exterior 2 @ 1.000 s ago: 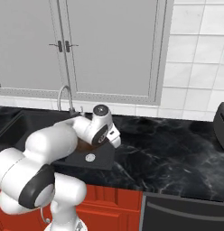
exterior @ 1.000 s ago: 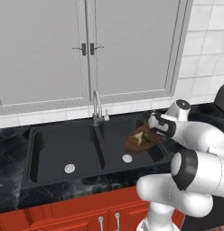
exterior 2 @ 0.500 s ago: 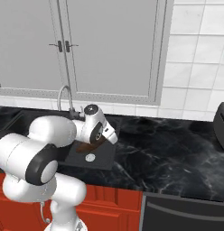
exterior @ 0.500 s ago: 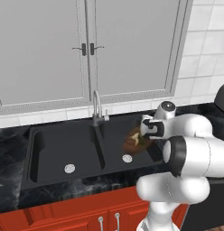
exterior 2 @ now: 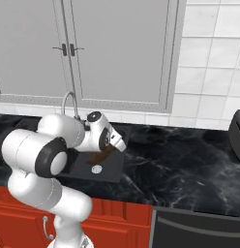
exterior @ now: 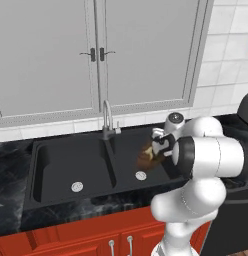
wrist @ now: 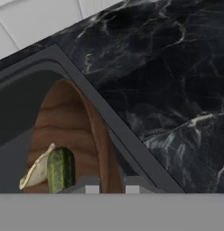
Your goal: Dump the mushroom and squash from the bowl so the bowl can be washed. Place the bowl in the sink after clearing the leftovers.
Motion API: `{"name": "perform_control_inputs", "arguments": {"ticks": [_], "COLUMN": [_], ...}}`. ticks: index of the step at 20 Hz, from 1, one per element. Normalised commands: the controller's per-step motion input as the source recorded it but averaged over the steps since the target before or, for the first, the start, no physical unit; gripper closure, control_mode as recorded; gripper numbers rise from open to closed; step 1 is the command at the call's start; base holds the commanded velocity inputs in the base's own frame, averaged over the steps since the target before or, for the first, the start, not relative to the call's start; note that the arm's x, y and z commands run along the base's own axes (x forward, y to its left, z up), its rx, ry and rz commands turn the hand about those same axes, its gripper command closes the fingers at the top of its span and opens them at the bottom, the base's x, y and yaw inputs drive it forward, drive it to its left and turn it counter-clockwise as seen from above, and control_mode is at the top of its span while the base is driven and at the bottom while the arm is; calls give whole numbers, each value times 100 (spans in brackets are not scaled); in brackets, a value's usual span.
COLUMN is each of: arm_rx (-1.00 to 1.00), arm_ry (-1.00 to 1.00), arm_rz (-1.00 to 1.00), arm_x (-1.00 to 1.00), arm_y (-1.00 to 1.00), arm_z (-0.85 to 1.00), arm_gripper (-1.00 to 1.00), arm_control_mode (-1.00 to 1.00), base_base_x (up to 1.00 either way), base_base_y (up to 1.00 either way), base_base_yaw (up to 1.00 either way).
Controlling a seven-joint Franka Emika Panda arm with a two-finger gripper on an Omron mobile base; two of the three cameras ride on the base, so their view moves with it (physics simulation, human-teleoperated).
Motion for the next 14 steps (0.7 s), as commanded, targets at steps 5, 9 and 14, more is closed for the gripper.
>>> {"name": "perform_control_inputs", "arguments": {"ticks": [5,9,14], "arm_rx": [-12,-15,-9], "arm_ry": [0,0,0], "arm_rz": [0,0,0], "arm_x": [10,3,31], "arm_y": [21,42,28], "arm_z": [-14,-29,-20], "arm_gripper": [100,100,100], "arm_control_mode": [-100,-100,-100], "base_base_x": [0,0,0], "base_base_y": [0,0,0], "base_base_yaw": [0,0,0]}}
